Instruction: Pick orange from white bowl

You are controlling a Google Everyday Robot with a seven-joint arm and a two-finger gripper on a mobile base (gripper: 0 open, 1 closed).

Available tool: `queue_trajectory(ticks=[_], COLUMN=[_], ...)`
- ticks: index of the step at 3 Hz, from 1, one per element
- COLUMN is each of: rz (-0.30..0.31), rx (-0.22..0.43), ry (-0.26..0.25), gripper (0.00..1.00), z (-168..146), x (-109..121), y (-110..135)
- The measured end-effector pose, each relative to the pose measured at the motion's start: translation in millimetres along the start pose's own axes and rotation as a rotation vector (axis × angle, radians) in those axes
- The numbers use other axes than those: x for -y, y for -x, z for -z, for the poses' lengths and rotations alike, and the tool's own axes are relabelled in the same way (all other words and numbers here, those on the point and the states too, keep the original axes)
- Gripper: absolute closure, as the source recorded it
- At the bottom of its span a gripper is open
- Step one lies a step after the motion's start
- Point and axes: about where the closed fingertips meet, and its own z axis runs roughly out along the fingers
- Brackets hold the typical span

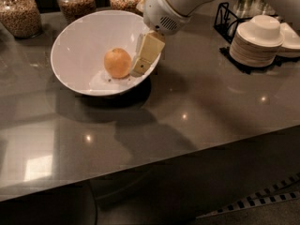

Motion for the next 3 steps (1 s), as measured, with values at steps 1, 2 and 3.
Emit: queue_trajectory(ticks=[1,2,3], rz=[0.026,0.053,0.081], rx=[0.039,0.071,0.072], ry=[-0.016,-0.027,-0.024], gripper=[0.0,0.0,0.19], z=[-25,-53,-78], x=[12,25,32], y=[2,3,2])
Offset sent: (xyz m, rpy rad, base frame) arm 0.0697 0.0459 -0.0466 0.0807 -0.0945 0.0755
